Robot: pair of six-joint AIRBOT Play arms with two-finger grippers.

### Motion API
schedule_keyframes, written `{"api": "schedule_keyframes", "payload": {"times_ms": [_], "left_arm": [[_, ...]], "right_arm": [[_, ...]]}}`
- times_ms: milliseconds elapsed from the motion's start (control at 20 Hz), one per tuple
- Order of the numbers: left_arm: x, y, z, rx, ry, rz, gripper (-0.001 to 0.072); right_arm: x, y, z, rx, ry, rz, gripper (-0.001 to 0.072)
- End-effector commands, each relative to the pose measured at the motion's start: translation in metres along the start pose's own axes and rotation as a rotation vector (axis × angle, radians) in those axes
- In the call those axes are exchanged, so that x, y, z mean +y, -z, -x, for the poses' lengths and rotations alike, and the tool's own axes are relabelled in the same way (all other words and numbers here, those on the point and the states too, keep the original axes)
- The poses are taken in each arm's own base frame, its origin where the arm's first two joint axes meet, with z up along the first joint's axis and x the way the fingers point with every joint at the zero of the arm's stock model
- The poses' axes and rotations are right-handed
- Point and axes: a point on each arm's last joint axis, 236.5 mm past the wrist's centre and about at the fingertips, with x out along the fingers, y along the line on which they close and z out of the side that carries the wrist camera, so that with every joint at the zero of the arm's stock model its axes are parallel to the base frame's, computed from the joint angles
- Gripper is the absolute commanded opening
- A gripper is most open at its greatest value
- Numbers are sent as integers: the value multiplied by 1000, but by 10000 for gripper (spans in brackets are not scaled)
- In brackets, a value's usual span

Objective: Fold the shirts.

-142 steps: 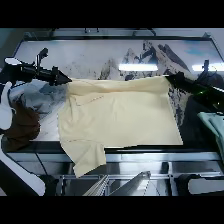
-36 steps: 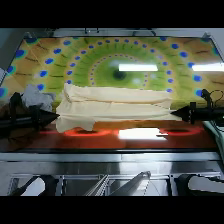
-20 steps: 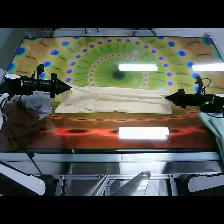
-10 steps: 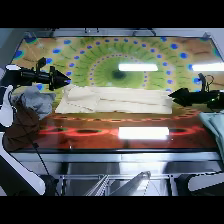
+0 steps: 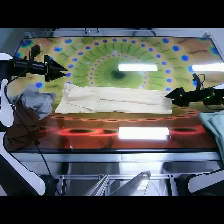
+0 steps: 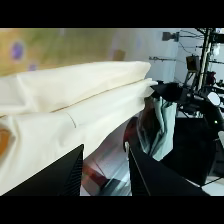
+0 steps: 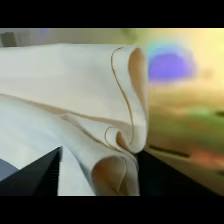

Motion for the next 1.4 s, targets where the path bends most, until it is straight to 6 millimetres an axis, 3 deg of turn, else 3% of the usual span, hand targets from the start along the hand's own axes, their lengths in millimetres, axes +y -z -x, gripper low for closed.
{"api": "schedule_keyframes", "payload": {"times_ms": [0,100,200,550,800,900,1050,1250,1350], "left_arm": [[-13,22,-45,95,7,-25,296],[-16,42,-80,168,8,-13,274],[-21,63,-114,229,11,-52,2],[-34,94,-235,188,-61,-126,2],[-22,140,-304,269,-92,-101,1],[-18,151,-325,301,-98,-77,1],[-28,152,-344,307,-84,-93,1],[-42,140,-354,272,-62,-90,1],[-38,140,-355,270,-65,-76,2]], "right_arm": [[12,7,-28,38,-27,-16,362],[19,11,-37,54,-42,-16,21],[26,9,-34,62,-60,-3,16],[67,-20,43,20,-133,87,15],[107,-19,83,31,-164,177,16],[125,-18,100,38,-178,209,15],[151,-16,122,38,-194,268,16],[180,0,143,83,-232,304,15],[202,1,146,73,-305,324,16]]}}
